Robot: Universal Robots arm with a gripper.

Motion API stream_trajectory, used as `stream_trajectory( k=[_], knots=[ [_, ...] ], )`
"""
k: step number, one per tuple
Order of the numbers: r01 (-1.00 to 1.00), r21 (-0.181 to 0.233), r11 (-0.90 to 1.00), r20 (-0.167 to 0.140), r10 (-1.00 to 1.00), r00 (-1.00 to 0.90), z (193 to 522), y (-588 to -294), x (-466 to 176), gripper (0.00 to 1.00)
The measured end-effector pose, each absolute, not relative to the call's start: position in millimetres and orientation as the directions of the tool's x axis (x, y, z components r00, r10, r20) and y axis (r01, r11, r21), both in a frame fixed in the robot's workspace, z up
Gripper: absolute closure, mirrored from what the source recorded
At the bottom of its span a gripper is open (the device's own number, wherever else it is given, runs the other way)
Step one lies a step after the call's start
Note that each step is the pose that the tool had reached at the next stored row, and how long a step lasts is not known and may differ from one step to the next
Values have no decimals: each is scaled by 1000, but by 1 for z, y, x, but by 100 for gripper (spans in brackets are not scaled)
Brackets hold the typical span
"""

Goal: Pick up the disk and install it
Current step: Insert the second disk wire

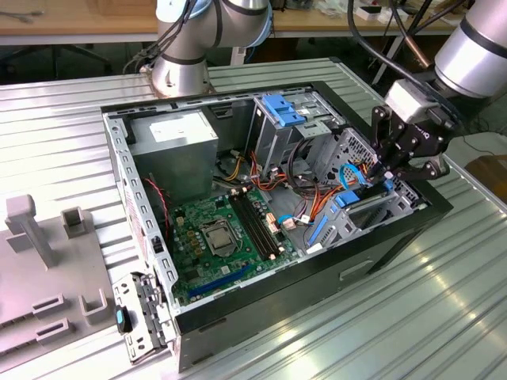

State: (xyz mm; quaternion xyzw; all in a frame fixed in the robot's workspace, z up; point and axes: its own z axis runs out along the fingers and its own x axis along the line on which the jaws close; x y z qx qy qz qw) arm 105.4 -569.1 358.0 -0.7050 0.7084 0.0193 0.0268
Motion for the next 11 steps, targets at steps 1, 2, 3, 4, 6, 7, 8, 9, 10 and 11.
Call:
stream_trajectory(
  k=[1,2,3,4,6,7,8,9,10,11],
  knots=[
    [-1000,-10,5,-65,-998,-5,358,-569,105,84],
    [-1000,-11,5,-65,-998,-4,358,-569,105,89],
    [-1000,-11,5,-65,-998,-4,358,-569,105,89],
    [-1000,-11,5,-65,-998,-4,358,-569,105,89],
    [-1000,-11,5,-65,-998,-4,358,-569,105,89],
    [-1000,-11,5,-65,-998,-4,358,-569,105,89],
    [-1000,-12,5,-65,-998,-4,358,-569,105,89],
    [-1000,-13,5,-65,-998,-4,358,-569,105,89],
    [-1000,-13,5,-65,-998,-4,358,-569,105,89],
    [-1000,-13,5,-65,-998,-4,358,-569,105,89]
  ],
)
